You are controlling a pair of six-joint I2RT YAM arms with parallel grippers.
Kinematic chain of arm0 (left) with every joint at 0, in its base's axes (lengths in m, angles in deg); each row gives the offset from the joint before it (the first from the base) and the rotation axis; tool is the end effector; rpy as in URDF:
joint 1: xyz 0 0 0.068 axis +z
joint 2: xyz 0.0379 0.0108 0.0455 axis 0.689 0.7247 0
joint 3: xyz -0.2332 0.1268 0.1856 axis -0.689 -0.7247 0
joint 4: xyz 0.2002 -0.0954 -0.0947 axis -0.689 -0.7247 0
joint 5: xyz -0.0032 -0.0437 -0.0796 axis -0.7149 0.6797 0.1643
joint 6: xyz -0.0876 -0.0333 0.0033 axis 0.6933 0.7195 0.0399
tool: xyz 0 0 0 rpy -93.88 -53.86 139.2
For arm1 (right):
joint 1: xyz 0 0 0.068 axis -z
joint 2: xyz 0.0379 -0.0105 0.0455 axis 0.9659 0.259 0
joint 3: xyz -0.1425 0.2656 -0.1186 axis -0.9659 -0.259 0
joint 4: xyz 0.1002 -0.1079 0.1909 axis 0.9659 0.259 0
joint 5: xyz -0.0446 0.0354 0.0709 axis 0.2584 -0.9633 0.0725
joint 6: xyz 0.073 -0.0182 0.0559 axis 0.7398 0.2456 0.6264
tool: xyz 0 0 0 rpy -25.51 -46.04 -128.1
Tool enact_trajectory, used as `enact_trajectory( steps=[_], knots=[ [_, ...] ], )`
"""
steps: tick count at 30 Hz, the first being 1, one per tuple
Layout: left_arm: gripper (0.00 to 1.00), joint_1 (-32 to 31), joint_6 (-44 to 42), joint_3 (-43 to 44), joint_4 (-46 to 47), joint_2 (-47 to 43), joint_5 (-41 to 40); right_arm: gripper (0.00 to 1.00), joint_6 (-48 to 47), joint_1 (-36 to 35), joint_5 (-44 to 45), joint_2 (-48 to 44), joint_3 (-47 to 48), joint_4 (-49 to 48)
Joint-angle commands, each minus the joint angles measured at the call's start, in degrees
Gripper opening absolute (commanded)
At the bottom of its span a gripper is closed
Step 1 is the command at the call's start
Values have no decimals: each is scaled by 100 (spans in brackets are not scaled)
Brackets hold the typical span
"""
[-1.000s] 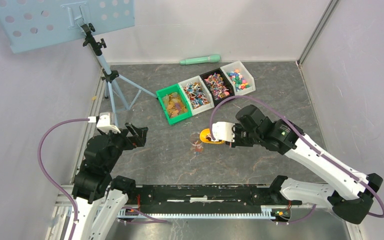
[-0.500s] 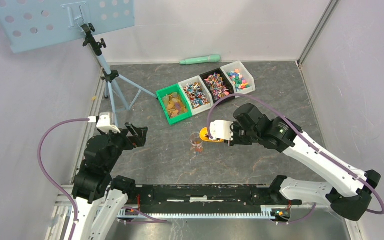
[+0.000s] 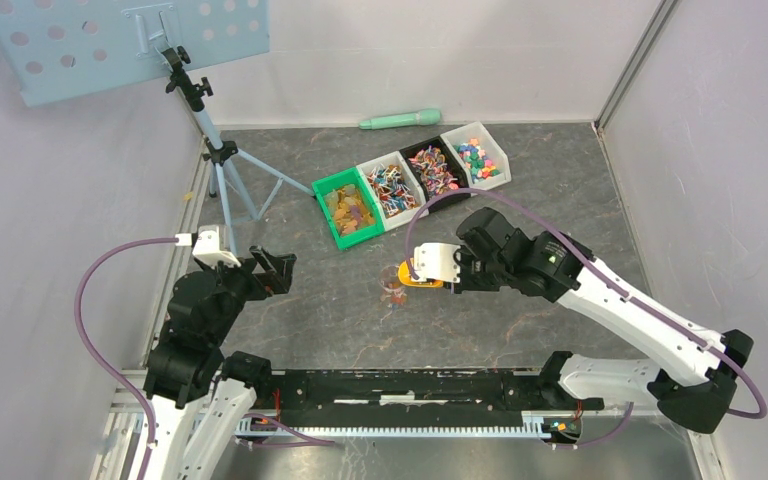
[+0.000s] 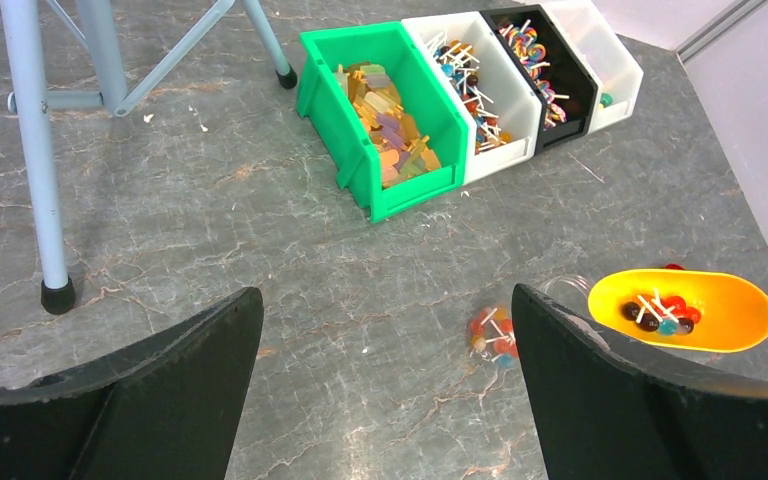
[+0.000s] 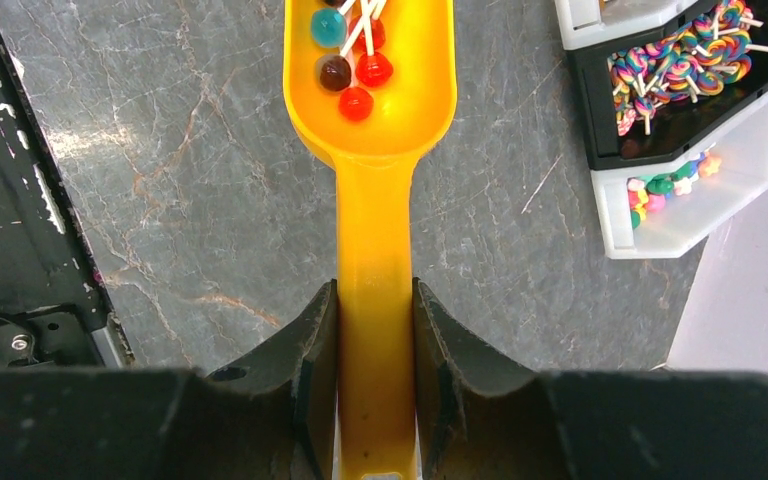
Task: Pack the candies
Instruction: Place the fake candies in the packing bottle.
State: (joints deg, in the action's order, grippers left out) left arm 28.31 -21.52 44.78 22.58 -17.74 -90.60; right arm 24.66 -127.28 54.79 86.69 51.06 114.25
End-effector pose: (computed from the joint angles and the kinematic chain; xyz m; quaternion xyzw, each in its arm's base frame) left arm 0.0533 -0.0100 0.3162 -0.0686 0.7868 -0.1815 0.5859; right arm 0.1211 0.1476 0.3481 -0.6671 0.6836 0.0074 0.2960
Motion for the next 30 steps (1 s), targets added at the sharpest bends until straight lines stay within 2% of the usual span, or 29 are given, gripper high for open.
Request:
enact_trajectory(
  steps=[1, 30],
  knots=[
    [100, -21, -273, 58, 99, -63, -4, 0, 105, -86, 136, 18, 403, 37],
    [100, -17, -282, 49, 96, -102, -1, 0, 244, -367, 433, 325, 499, 178]
  ],
)
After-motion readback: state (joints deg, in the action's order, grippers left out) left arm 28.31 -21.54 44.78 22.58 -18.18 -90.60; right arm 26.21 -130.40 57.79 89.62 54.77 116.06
